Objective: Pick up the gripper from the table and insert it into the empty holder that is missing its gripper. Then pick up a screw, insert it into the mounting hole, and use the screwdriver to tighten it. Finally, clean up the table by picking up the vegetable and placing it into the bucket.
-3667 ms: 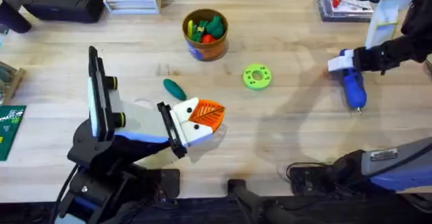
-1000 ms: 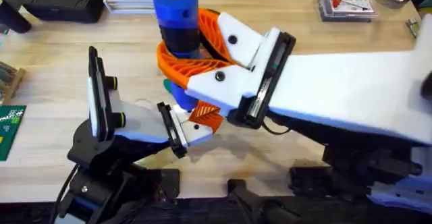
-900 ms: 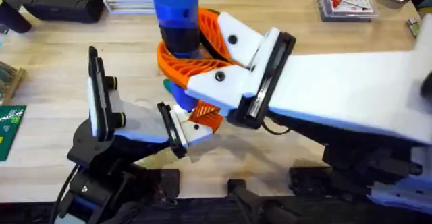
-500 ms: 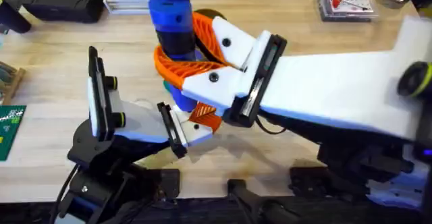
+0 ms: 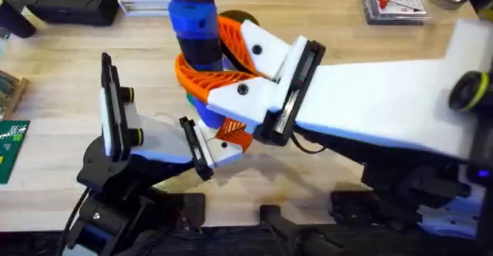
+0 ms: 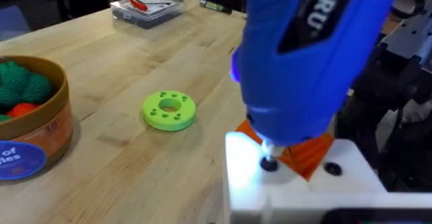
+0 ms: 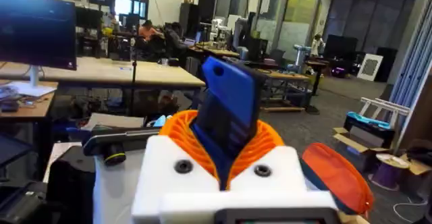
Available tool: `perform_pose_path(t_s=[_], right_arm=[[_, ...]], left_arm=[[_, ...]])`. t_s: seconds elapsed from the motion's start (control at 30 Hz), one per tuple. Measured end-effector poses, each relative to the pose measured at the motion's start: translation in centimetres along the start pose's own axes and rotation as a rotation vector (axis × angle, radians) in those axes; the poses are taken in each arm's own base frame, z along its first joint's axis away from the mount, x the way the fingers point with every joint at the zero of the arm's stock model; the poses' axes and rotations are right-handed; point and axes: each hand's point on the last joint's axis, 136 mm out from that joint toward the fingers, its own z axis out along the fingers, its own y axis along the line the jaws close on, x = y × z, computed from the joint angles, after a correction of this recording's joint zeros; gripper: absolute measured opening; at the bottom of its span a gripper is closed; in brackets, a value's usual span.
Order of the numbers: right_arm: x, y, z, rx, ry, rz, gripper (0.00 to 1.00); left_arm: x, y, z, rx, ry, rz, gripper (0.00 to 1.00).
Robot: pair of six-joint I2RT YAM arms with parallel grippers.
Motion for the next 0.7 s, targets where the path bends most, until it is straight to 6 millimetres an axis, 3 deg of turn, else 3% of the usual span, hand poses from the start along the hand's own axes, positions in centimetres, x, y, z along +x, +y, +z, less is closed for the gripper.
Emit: perform_pose_path(t_s=[0.7], right_arm=[[-0.07, -0.32, 0.76, -0.012, 0.029, -0.003, 0.026]], left_arm=[[-0.07, 0.01, -0.01, -0.001, -0.003, 0.006, 0.004]])
